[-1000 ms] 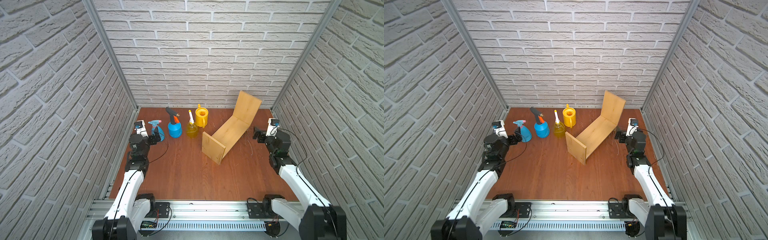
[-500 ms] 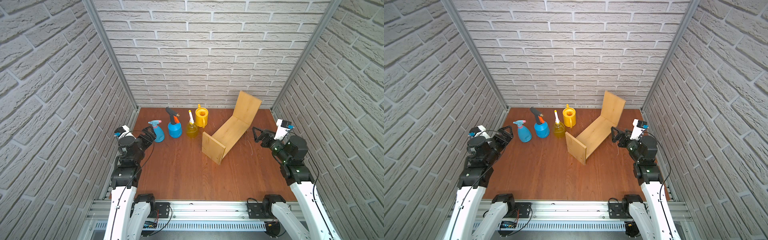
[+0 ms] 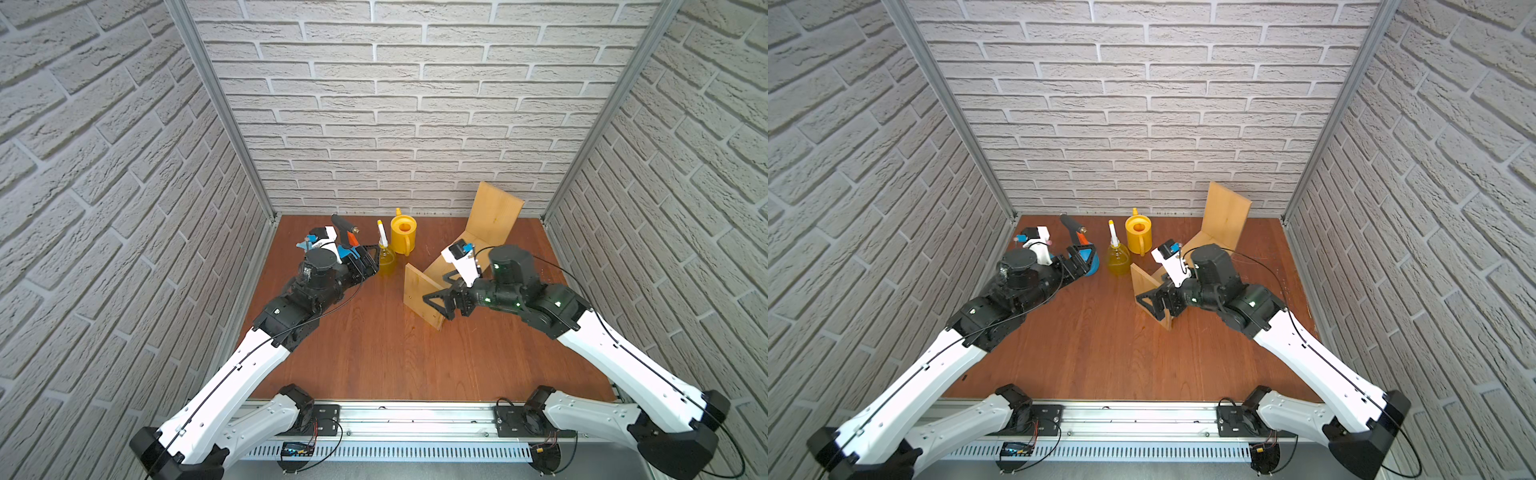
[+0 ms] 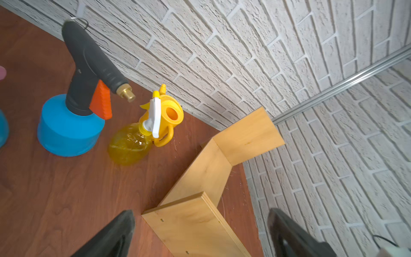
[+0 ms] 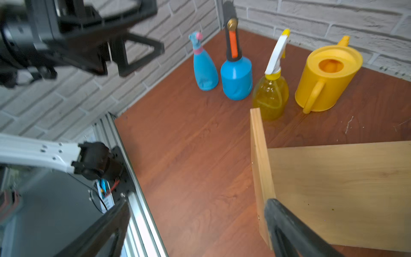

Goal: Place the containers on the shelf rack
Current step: 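Pick up a container from the center of the board.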

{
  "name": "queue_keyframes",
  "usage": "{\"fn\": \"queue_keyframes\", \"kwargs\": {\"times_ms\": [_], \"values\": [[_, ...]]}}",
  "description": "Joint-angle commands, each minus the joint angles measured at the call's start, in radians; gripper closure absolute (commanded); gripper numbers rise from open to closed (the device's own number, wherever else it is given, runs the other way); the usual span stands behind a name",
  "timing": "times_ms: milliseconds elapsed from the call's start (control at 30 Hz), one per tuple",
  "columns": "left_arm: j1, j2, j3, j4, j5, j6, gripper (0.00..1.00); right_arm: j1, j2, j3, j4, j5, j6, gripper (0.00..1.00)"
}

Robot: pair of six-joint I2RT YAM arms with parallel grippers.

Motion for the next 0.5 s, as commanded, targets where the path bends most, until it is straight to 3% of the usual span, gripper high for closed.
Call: {"fn": "queue_keyframes", "kwargs": {"times_ms": [0, 133, 267, 467], "values": [[0.003, 0.009, 0.029, 0.013, -0.114, 0.044, 0.02, 0.011, 0.051, 0.080, -0.094, 0.063, -0.154, 0.01], [0.030, 0.024, 0.038, -0.026, -0.146, 0.041, 0.02, 0.011, 0.107, 0.128, -0.016, 0.108, -0.096, 0.01], [0.061, 0.049, 0.086, -0.074, -0.148, 0.051, 0.02, 0.011, 0.203, 0.206, 0.069, 0.142, 0.095, 0.00], [0.081, 0.053, 0.124, -0.084, -0.161, 0.096, 0.02, 0.011, 0.429, 0.423, 0.025, 0.170, 0.289, 0.11]]}}
